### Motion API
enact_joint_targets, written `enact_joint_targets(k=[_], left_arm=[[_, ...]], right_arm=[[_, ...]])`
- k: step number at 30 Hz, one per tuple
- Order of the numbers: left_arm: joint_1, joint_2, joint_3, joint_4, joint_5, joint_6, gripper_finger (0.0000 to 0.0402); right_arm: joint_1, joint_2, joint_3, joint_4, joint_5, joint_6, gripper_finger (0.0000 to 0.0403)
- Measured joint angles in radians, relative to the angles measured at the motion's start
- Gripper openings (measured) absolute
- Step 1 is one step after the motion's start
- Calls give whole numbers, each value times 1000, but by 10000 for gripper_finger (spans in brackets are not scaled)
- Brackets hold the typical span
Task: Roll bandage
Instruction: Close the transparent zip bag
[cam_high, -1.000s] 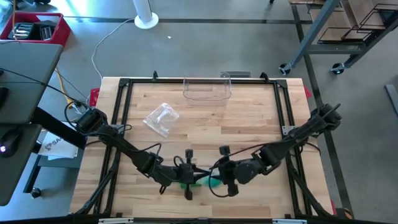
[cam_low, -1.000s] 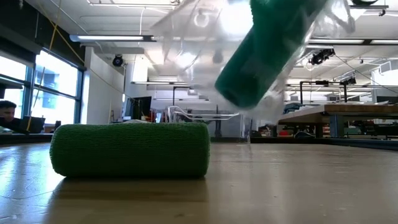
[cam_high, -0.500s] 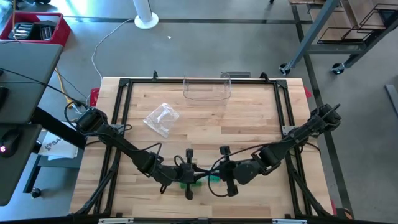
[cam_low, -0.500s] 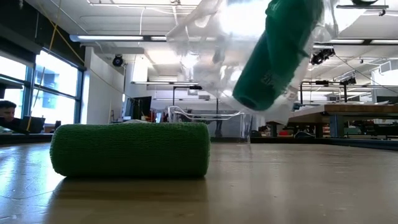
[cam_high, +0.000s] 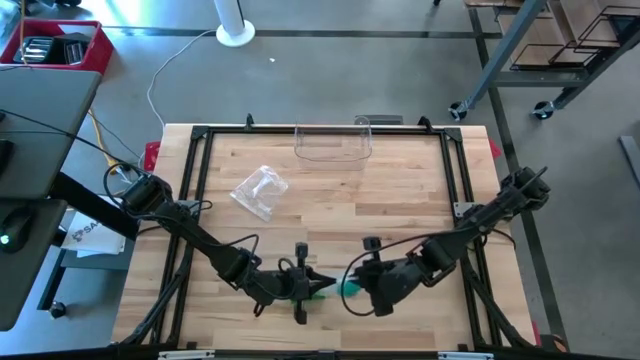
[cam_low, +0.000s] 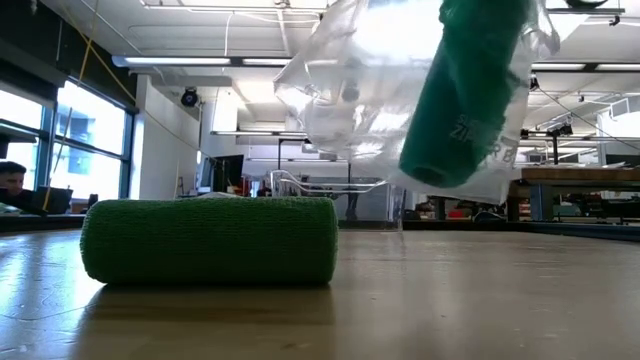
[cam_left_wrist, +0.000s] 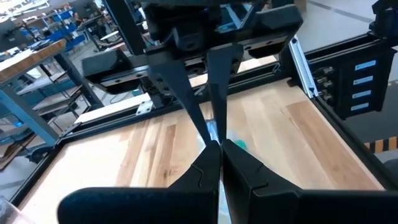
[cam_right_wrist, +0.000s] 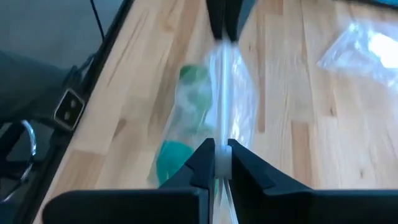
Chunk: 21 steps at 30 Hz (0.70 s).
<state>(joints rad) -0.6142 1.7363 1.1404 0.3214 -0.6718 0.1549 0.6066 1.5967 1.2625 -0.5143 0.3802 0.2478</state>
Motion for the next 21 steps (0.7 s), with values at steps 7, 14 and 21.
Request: enact_joint_targets(k=[7, 14, 21], left_arm=[[-17, 0, 0, -15, -16, 6, 1], [-36, 0, 0, -20, -52, 13, 1], [-34, 0, 0, -21, -56, 13, 1]], right_arm=[[15, -1, 0, -166, -10, 130, 25], [35, -1, 0, -306, -30, 209, 25], [44, 0, -1, -367, 27, 276, 27]])
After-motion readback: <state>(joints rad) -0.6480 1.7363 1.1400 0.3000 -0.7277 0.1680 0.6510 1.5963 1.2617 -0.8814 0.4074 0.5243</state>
